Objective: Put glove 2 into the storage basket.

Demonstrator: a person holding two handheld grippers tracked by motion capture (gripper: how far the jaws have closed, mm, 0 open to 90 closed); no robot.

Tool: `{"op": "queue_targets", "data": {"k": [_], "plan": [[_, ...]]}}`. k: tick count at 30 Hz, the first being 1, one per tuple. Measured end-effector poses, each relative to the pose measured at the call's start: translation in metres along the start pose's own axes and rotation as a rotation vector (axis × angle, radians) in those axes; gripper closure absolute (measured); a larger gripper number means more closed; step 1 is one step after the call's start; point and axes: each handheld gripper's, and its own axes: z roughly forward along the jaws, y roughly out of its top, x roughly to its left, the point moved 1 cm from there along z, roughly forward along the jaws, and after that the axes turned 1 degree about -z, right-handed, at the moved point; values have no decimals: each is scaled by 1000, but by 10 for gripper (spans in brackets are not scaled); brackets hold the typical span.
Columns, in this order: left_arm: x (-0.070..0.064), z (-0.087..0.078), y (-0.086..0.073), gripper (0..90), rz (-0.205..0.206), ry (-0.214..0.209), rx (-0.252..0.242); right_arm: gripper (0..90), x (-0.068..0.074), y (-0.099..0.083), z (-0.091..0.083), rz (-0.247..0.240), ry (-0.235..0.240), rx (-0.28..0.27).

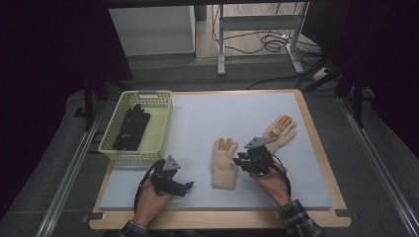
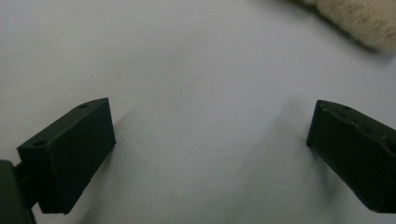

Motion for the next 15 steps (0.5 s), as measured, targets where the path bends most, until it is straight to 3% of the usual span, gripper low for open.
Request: {"op": "queue_targets", "data": {"k": [5, 10, 13, 15], "plan": [[0, 0, 0, 11, 0, 0, 0, 703, 0, -15, 2, 19, 8, -10], [0, 0, 0, 11, 0, 0, 0, 703, -7, -5, 10, 53, 0, -43], [0, 0, 0, 11, 0, 0, 0, 711, -10, -1, 25, 60, 7, 2], [0, 0, 0, 11, 0, 0, -1, 794, -8, -4, 35, 55, 3, 45]]}}
